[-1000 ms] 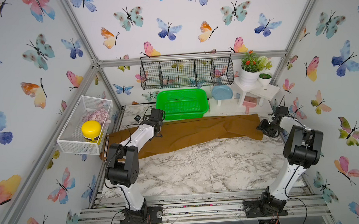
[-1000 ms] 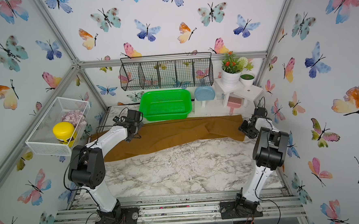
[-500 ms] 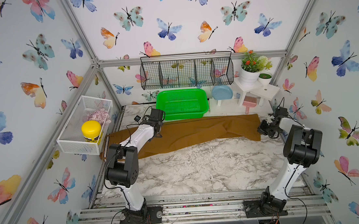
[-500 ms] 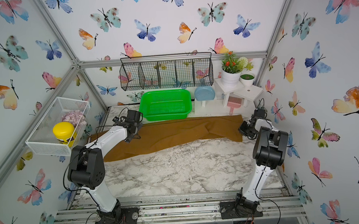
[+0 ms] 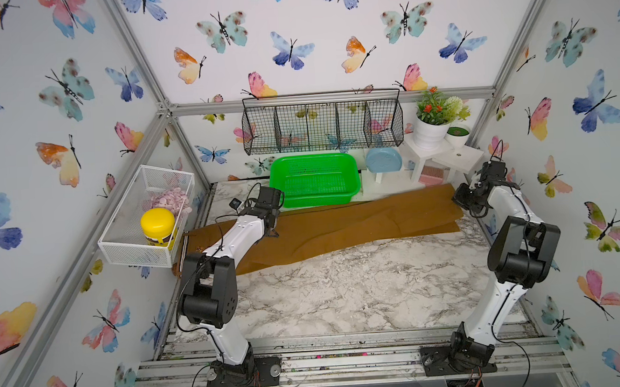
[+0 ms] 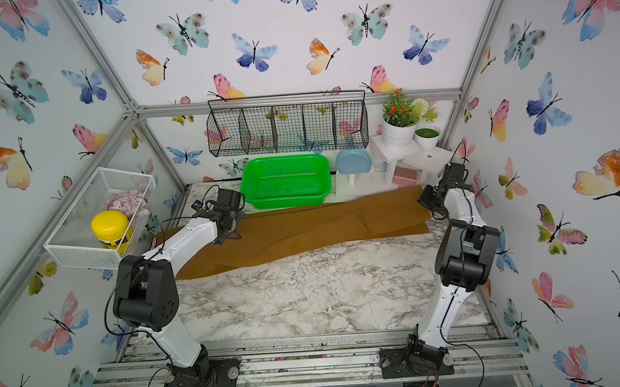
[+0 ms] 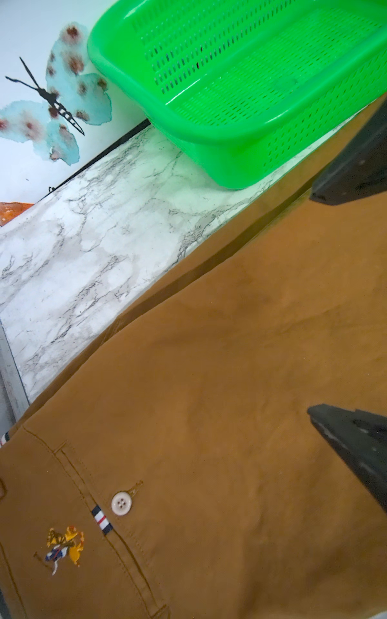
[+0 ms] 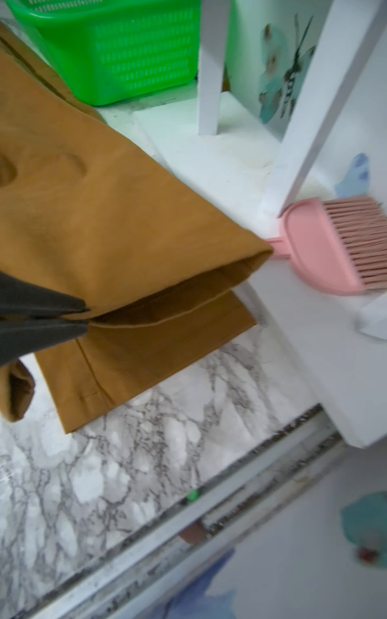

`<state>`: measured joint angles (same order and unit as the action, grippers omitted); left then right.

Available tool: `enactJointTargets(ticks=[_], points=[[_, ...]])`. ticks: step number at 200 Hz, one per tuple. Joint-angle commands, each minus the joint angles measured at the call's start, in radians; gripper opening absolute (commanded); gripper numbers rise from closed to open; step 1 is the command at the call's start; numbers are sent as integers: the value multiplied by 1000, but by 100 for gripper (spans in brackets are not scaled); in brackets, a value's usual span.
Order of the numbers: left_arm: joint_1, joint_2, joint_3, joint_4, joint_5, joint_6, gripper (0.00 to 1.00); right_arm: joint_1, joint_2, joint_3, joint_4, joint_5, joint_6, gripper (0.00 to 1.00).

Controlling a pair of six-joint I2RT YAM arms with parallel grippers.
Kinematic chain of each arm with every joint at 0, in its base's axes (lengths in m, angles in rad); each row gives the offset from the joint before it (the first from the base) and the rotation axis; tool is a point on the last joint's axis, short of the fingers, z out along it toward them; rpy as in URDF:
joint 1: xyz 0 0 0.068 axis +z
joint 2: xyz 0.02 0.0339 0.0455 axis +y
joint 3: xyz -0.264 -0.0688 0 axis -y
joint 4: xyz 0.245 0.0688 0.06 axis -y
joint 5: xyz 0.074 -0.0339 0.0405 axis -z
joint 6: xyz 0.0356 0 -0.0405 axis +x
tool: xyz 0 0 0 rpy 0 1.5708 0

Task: Roll up the long pants
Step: Fold the long pant at the center of the board.

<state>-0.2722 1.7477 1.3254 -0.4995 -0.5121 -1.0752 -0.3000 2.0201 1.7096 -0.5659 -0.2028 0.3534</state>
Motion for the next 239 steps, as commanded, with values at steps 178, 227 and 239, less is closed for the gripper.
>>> enactJointTargets(ticks=[178, 227, 239], points=[[5, -6, 14, -60, -51, 21, 98, -4, 233, 56, -94, 138, -13, 16], [5, -2, 14, -63, -51, 21, 99, -5, 197, 11, -66, 141, -7, 42], [5, 0, 12, -63, -50, 20, 98, -5, 174, -1, -60, 165, -1, 44]])
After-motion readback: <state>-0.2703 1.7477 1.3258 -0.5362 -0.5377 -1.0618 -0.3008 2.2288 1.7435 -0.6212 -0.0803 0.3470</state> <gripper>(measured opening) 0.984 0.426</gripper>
